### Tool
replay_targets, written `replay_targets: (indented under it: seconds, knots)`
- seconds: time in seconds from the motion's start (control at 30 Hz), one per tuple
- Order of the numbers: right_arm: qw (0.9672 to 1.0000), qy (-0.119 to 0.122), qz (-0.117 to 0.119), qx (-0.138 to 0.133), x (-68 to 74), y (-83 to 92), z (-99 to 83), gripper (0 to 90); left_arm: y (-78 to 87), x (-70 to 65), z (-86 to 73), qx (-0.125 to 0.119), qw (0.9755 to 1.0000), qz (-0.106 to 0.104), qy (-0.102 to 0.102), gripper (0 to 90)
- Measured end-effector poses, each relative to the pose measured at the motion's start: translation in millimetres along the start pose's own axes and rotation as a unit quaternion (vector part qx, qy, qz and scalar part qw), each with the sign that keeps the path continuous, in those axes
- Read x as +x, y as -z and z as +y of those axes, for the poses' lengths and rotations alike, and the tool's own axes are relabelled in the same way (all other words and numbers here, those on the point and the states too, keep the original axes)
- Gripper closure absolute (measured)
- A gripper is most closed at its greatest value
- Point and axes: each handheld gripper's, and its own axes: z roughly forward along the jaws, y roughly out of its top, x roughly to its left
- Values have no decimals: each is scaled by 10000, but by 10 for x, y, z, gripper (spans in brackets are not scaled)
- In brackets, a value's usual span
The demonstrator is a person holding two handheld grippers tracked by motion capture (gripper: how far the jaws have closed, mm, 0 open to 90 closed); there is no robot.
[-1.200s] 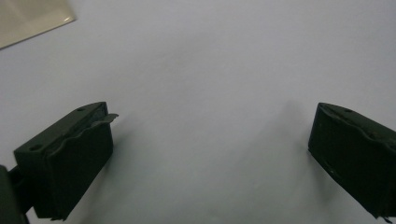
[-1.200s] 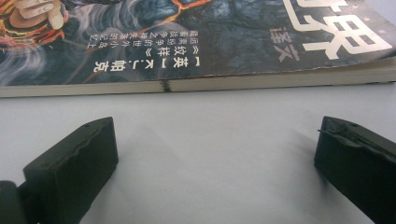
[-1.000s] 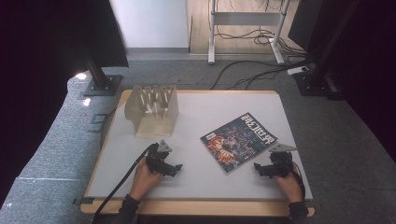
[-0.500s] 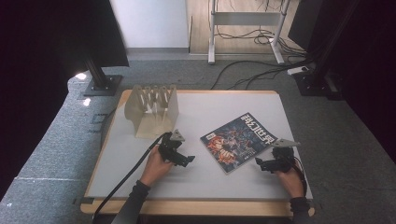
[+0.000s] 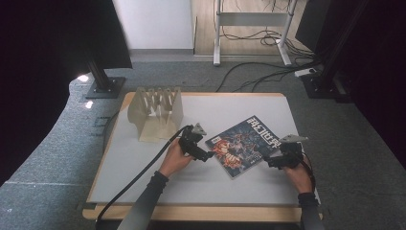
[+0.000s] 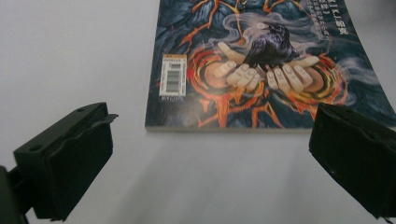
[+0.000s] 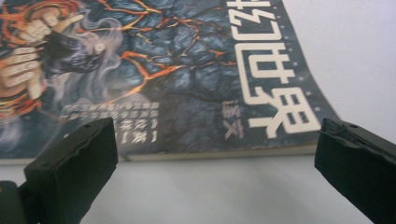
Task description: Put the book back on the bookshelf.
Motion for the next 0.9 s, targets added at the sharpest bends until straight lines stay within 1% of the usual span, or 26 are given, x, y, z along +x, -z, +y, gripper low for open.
replay_targets:
  seconds: [0.03,0.1,0.13,0.17,0.23,0.3,0.37,0.43,0.5,0.57,0.67,0.7,0.73,0.77,0.87,0.9]
  knots:
    - [10000,15,-16,10,-15,-15,14,0,-33,-2,37,13,10000,13,-28,0]
    - [10000,26,-61,53,-69,-67,52,0,-81,-1,86,6,10000,-25,-23,0]
    - [10000,26,-61,53,-69,-67,52,0,-107,-3,115,41,10000,-16,-53,0]
    - [9999,19,-93,87,-109,-108,79,0,-144,-7,144,8,10000,-15,-43,0]
    - [9999,17,-98,92,-124,-123,89,0,-201,-7,195,37,10000,-71,-54,0]
    - [9999,3,-95,124,-159,-163,114,0,-255,-10,230,35,9999,-56,-78,0]
    - [9998,-10,-103,153,-200,-206,136,0,-324,11,262,104,9999,-85,-88,0]
    - [9998,-84,-76,183,-249,-253,152,0,-400,33,270,99,9999,-63,-87,0]
    - [9997,-115,-61,206,-297,-299,160,0,-480,77,255,123,9998,-118,-41,0]
    - [9996,-151,-37,235,-340,-341,162,0,-543,99,231,207,9997,-115,-21,0]
    - [9993,-197,56,305,-415,-407,152,0,-644,113,189,331,9993,-119,-91,0]
    - [9993,-192,88,322,-430,-420,148,0,-674,119,176,332,9992,-198,-84,0]
    - [9990,-232,186,340,-455,-438,141,0,-690,125,170,295,9991,-306,-4,0]
    - [9982,-327,353,353,-475,-454,127,0,-707,126,162,274,9989,-384,38,0]
    - [9983,-291,396,315,-468,-453,118,0,-721,102,154,207,9989,-425,18,0]
    - [9983,-257,428,311,-458,-451,114,0,-723,89,155,201,9990,-406,15,0]
